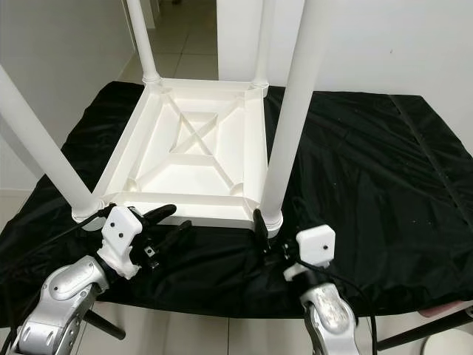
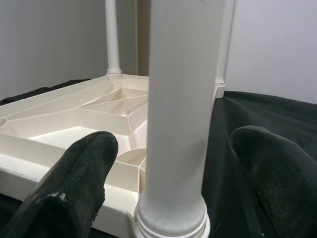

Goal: Building children table

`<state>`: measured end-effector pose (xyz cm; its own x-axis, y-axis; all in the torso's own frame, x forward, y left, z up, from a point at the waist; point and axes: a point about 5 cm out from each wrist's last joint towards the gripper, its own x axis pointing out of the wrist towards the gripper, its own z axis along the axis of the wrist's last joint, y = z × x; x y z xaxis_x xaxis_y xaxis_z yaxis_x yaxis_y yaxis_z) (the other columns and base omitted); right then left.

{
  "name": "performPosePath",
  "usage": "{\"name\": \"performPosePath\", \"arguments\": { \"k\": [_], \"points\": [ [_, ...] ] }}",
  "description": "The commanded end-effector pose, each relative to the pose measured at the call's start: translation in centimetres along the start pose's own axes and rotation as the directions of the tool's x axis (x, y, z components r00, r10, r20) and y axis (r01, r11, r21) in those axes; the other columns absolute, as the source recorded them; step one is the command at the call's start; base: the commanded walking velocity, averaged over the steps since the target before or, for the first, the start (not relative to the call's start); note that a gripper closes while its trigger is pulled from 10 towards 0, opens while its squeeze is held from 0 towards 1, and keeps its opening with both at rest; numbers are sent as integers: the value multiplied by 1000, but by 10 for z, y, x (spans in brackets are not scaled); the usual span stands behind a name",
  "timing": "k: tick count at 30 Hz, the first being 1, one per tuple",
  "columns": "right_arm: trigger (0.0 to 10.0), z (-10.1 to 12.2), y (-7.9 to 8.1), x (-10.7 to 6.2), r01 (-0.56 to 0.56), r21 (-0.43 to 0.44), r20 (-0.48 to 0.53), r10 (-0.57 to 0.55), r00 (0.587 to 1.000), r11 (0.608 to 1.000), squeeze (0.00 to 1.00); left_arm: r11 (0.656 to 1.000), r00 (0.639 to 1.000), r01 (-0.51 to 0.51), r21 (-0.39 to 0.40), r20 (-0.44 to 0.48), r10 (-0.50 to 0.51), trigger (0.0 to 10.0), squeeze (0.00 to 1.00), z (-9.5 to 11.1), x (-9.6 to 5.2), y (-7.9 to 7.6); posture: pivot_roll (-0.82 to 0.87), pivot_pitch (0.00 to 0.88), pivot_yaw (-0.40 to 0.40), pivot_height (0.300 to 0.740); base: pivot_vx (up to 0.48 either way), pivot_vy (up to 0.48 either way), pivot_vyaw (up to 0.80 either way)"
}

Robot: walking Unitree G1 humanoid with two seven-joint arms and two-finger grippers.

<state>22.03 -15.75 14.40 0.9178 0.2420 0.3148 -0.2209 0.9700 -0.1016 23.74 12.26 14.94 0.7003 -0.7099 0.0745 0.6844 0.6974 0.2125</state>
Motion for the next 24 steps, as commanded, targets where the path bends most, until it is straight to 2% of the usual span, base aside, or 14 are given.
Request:
{"name": "performPosePath", "arguments": {
  "k": [1, 3, 6, 11, 24],
  "points": [
    [10000, -1, 1, 3, 16, 21, -8, -16, 1000, 1000, 0, 999, 999, 36, -14, 10, -36, 10000, 0, 4, 2, -3, -53, 39, 21, 740, 0, 0, 0],
    [10000, 1, 2, 9, 35, 39, 2, -35, 999, 999, 0, 999, 999, 39, -22, 19, -38, 10000, 0, 6, 4, -4, -53, 39, 21, 740, 0, 0, 0],
    [10000, 7, 7, 28, 89, 57, 20, -90, 996, 994, 0, 993, 996, 87, -83, 13, -87, 10000, 0, 11, 8, -10, -48, 33, 13, 740, 0, 0, 0],
    [10000, 12, 15, 43, 82, 58, 32, -84, 996, 995, 0, 982, 990, 136, -130, -11, -139, 10000, 0, 12, 9, -16, -39, 25, -1, 740, 0, 0, 0],
    [9765, 9, 18, 56, 117, 28, -10, -116, 993, 993, 0, 981, 992, 122, -149, -16, -126, 10000, 0, 16, 11, -15, -27, 20, -15, 740, 0, 0, 0]
  ]
}}
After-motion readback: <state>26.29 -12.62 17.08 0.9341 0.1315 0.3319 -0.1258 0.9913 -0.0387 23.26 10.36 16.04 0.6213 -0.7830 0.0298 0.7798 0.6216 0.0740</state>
